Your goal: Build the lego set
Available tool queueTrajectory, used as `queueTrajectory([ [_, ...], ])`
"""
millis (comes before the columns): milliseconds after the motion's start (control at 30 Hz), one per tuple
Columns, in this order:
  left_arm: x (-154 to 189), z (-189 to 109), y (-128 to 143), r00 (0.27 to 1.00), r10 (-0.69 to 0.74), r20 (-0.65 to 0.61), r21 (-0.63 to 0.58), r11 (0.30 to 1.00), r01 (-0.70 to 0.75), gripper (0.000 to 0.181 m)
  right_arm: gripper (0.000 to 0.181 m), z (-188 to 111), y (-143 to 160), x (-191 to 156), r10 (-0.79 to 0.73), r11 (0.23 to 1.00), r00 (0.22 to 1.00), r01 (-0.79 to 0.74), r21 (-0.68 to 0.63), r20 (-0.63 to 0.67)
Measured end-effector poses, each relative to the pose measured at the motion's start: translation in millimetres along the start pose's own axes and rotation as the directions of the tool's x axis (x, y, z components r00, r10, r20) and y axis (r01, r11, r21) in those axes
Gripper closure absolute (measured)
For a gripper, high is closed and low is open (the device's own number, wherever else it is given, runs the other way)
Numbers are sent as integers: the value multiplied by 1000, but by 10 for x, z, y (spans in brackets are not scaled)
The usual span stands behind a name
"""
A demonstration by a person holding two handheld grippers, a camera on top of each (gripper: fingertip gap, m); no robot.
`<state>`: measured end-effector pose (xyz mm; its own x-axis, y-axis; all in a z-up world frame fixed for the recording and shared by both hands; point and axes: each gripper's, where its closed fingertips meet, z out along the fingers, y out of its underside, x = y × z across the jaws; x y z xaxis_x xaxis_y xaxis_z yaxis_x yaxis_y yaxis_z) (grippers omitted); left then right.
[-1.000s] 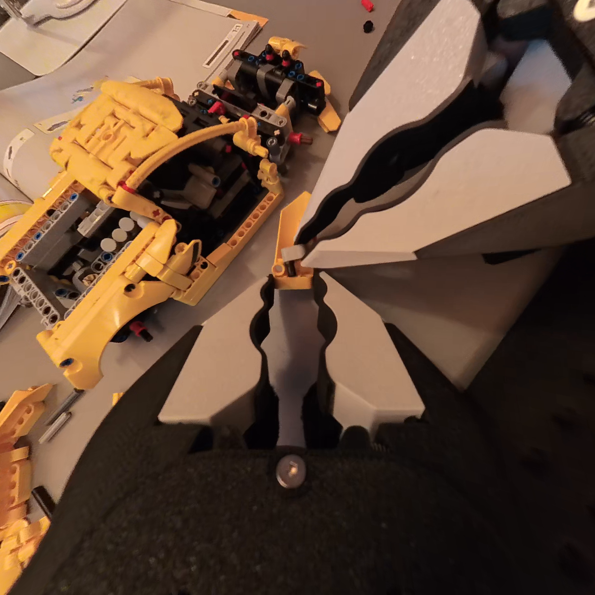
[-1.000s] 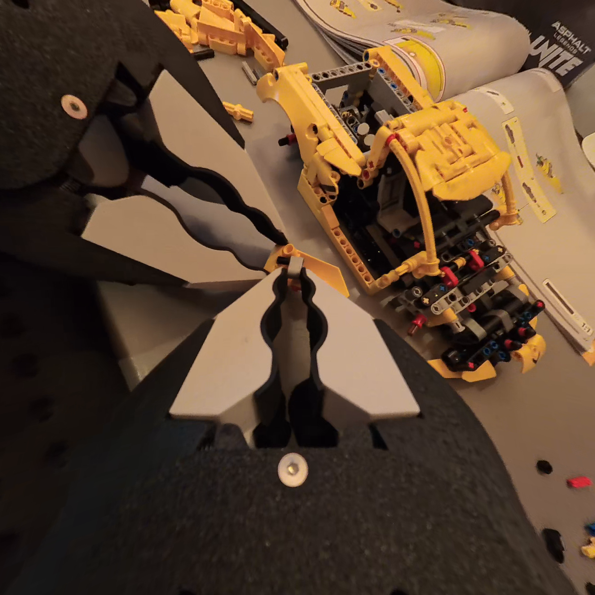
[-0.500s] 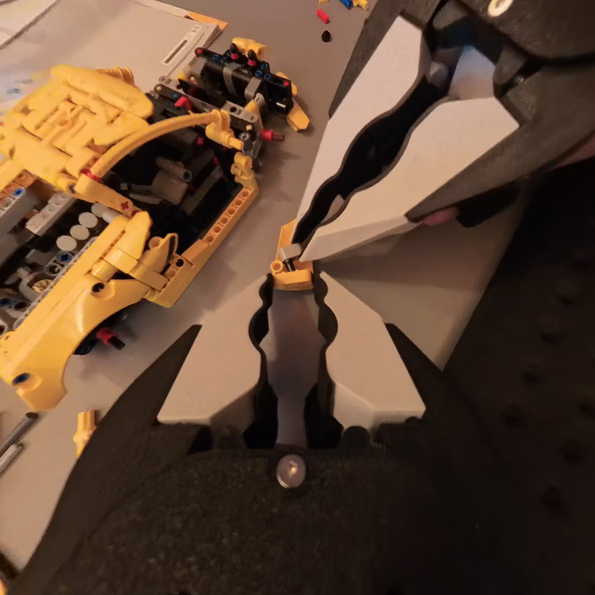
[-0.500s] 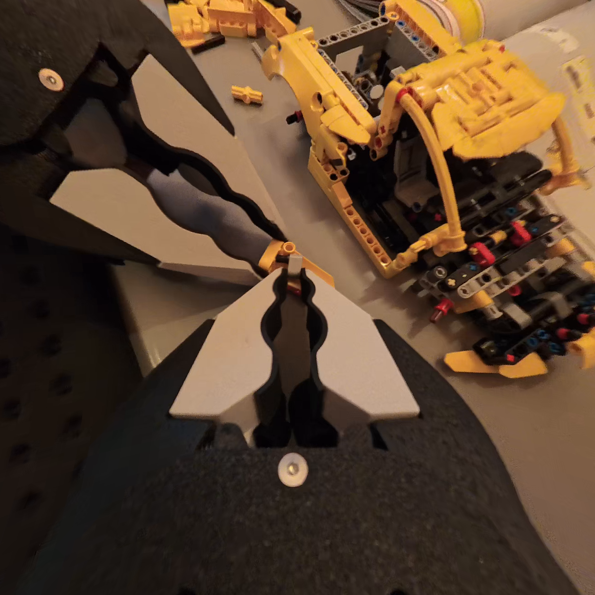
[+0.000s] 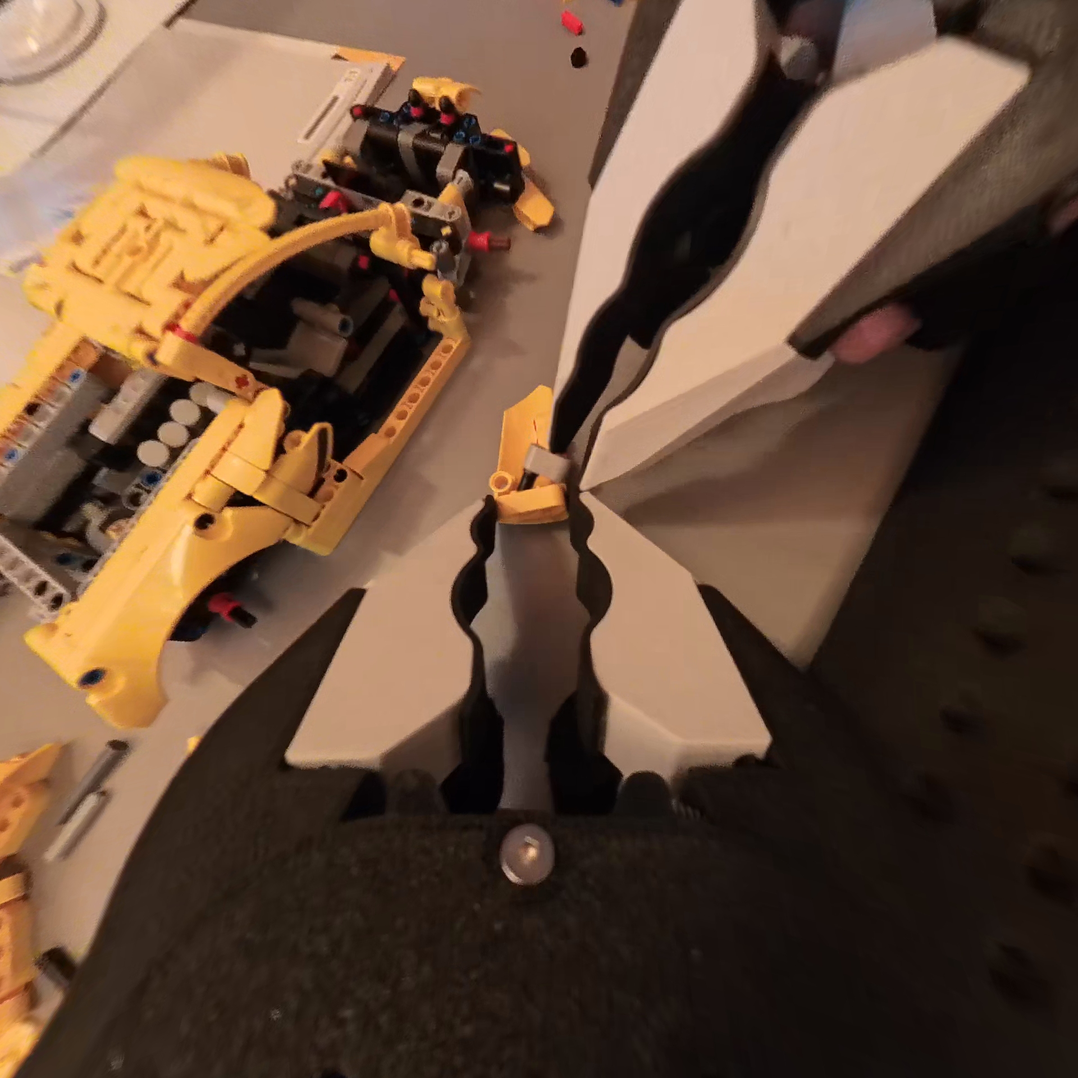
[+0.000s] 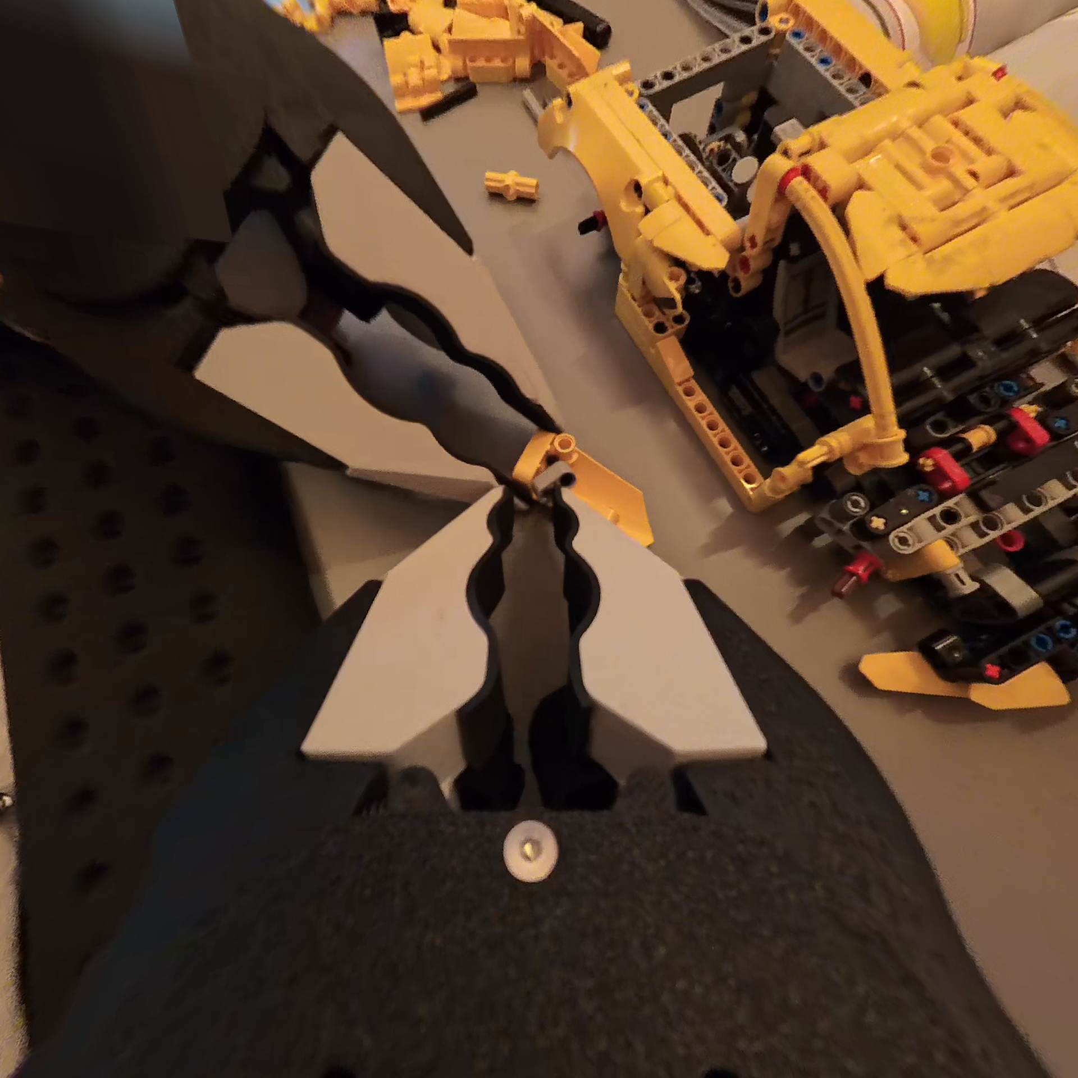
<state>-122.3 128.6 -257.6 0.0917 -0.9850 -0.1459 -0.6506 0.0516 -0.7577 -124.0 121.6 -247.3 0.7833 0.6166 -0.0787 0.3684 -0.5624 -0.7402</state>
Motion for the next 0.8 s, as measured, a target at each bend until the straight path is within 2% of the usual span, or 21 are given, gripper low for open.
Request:
queueTrajectory([
  [133, -7, -2, -16, 993, 96, 63, 0, 995, -96, 157, 161, -11, 2, 23, 101, 995, 992, -101, 2, 72],
  [267, 11, 3, -17, 998, 62, 28, 11, 998, -63, 157, 154, -58, 25, 60, 167, 986, 979, -168, -1, 116],
  [333, 28, -1, -10, 999, 48, 0, 10, 999, -48, 157, 155, -114, 30, 101, 178, 983, 979, -180, 20, 97],
  [433, 78, -24, -4, 995, 98, -34, 25, 995, -97, 157, 155, -187, 23, 70, 117, 990, 989, -123, 61, 94],
  [533, 126, -89, -50, 987, 145, -72, 80, 987, -139, 157, 145, -182, 98, 82, 21, 997, 995, -28, 70, 94],
  [600, 154, -186, -156, 983, 155, -101, 158, 978, -138, 157, 134, -179, 130, 106, 62, 993, 987, -76, 88, 150],
  [667, 133, -284, -244, 982, 163, -98, 225, 964, -138, 157, 129, -245, 67, 65, 186, 969, 941, -223, 106, 285],
  [700, 132, -325, -277, 982, 160, -105, 252, 959, -130, 157, 128, -299, 10, 7, 247, 946, 893, -307, 107, 378],
  [800, 146, -417, -366, 980, 168, -110, 319, 939, -125, 157, 130, -473, -173, -209, 354, 869, 684, -493, 46, 638],
])
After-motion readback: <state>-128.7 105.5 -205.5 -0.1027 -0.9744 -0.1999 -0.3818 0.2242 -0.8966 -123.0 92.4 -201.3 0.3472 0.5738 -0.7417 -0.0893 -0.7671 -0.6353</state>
